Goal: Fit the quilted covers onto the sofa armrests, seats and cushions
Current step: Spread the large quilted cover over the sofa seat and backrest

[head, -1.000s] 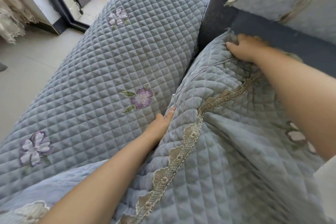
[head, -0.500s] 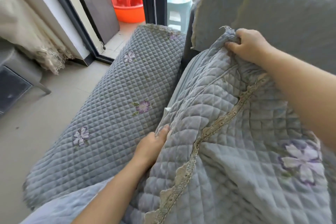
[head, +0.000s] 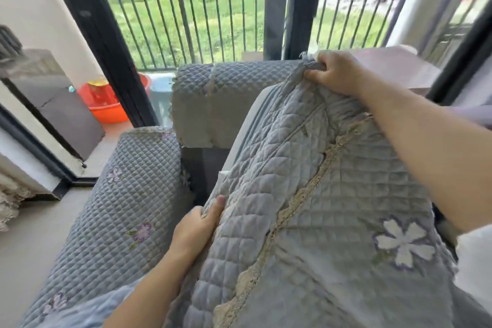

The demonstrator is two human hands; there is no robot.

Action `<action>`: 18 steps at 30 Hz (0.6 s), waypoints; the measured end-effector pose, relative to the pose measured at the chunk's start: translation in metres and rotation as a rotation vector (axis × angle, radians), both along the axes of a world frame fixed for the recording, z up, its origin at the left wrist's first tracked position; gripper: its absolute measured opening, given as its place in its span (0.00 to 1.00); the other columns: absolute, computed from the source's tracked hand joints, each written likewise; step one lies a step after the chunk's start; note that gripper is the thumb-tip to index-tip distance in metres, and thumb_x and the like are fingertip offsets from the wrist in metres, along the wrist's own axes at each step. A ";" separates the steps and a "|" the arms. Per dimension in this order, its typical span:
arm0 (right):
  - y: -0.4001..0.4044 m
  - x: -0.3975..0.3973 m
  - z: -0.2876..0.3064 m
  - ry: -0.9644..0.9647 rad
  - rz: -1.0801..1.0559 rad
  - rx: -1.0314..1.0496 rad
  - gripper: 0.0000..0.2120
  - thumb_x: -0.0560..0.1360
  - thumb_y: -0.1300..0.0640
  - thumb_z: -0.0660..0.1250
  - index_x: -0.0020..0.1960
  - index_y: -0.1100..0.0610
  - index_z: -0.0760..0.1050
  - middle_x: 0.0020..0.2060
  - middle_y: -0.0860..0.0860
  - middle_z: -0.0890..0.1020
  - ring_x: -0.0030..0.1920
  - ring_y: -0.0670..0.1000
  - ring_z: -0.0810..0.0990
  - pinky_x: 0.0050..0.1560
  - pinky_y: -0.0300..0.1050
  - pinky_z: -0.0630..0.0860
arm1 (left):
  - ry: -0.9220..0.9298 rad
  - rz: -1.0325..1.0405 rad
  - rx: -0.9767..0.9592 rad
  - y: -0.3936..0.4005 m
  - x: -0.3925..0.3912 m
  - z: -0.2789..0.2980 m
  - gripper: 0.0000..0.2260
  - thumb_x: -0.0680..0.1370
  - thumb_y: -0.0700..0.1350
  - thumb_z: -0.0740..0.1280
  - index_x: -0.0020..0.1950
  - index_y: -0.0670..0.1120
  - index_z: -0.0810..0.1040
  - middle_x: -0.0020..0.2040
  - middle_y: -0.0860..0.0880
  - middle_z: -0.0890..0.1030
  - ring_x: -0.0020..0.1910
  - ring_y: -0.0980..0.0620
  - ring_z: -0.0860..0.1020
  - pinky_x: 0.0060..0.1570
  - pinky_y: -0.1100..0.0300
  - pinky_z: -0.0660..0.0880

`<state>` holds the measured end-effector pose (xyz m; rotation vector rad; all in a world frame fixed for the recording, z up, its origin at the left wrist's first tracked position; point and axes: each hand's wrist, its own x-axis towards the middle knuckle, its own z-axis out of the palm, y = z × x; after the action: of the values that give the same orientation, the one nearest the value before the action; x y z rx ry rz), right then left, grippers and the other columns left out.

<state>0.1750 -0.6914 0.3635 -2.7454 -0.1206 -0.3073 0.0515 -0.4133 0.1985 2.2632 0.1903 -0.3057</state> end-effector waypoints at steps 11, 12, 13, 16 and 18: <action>0.040 -0.106 0.105 -0.457 0.024 0.056 0.22 0.80 0.51 0.56 0.53 0.72 0.73 0.51 0.66 0.78 0.49 0.58 0.75 0.43 0.42 0.65 | -0.306 -0.029 -0.062 0.048 -0.035 0.081 0.24 0.69 0.68 0.55 0.33 0.47 0.67 0.32 0.51 0.71 0.31 0.53 0.68 0.31 0.58 0.61; 0.043 -0.113 0.104 -0.439 0.017 0.054 0.23 0.80 0.51 0.56 0.53 0.73 0.73 0.52 0.67 0.78 0.50 0.58 0.76 0.45 0.44 0.68 | -0.302 -0.042 -0.034 0.052 -0.040 0.083 0.25 0.68 0.69 0.54 0.33 0.46 0.66 0.32 0.51 0.70 0.31 0.53 0.68 0.31 0.58 0.60; 0.047 -0.123 0.104 -0.419 0.016 0.043 0.24 0.80 0.51 0.56 0.53 0.74 0.74 0.52 0.67 0.78 0.52 0.59 0.77 0.49 0.46 0.70 | -0.293 -0.067 0.012 0.055 -0.047 0.087 0.26 0.67 0.70 0.53 0.33 0.47 0.66 0.32 0.51 0.70 0.31 0.54 0.67 0.30 0.58 0.60; 0.052 -0.129 0.102 -0.356 -0.010 0.097 0.23 0.79 0.51 0.57 0.46 0.72 0.75 0.48 0.66 0.79 0.49 0.59 0.78 0.55 0.48 0.73 | -0.246 -0.142 0.159 0.058 -0.049 0.086 0.27 0.71 0.71 0.49 0.37 0.47 0.66 0.36 0.51 0.71 0.34 0.53 0.69 0.33 0.58 0.61; 0.054 -0.128 0.106 -0.301 -0.034 0.112 0.22 0.79 0.51 0.57 0.45 0.71 0.76 0.54 0.65 0.78 0.52 0.59 0.77 0.54 0.45 0.71 | -0.223 -0.183 0.207 0.060 -0.037 0.087 0.27 0.75 0.68 0.47 0.46 0.45 0.69 0.43 0.49 0.74 0.43 0.51 0.72 0.41 0.56 0.66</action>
<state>0.0467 -0.6369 0.4691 -2.5753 -0.1310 -0.7132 0.0141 -0.3534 0.2852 2.5040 -0.1070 -0.1303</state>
